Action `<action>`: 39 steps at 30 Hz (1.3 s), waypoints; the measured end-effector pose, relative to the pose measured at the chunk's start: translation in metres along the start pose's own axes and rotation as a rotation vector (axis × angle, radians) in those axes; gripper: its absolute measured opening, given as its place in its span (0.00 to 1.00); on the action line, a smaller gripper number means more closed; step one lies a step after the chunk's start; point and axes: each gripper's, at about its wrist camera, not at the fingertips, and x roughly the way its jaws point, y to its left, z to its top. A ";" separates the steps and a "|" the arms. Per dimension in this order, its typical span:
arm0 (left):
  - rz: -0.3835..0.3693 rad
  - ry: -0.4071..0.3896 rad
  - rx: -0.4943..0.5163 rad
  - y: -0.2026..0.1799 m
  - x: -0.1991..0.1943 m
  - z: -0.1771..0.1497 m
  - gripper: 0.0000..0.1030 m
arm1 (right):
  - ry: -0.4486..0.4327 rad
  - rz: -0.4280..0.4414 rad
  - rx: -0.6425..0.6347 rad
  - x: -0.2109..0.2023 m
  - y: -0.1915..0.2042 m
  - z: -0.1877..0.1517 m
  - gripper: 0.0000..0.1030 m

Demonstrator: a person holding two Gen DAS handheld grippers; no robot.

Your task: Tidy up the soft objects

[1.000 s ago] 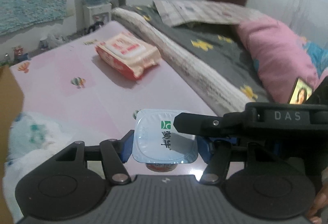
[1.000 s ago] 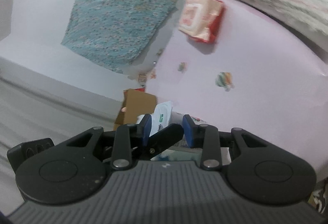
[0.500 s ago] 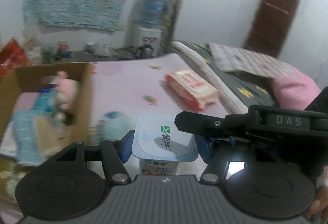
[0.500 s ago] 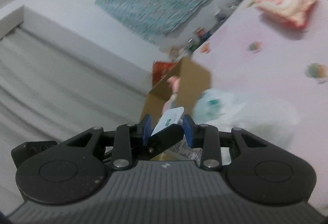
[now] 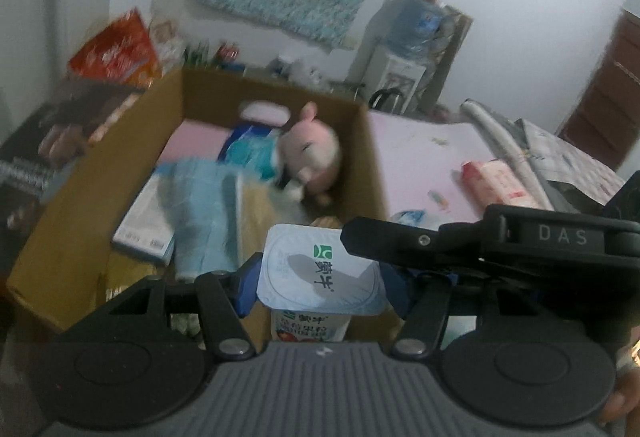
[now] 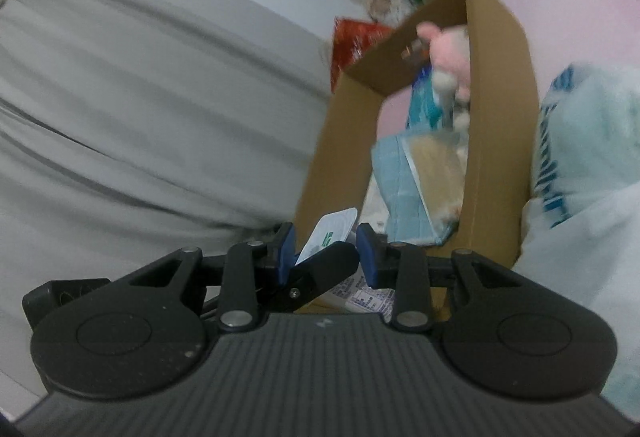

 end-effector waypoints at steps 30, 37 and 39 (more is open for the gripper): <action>-0.038 0.084 -0.023 0.036 0.035 -0.017 0.62 | 0.009 -0.230 -0.195 0.029 0.003 -0.005 0.39; 0.011 0.012 -0.092 0.055 0.011 -0.006 0.63 | 0.015 -0.212 -0.289 0.016 0.022 0.003 0.44; 0.023 -0.022 -0.117 0.063 0.000 -0.003 0.67 | 0.065 -0.226 -0.367 0.015 0.034 0.008 0.51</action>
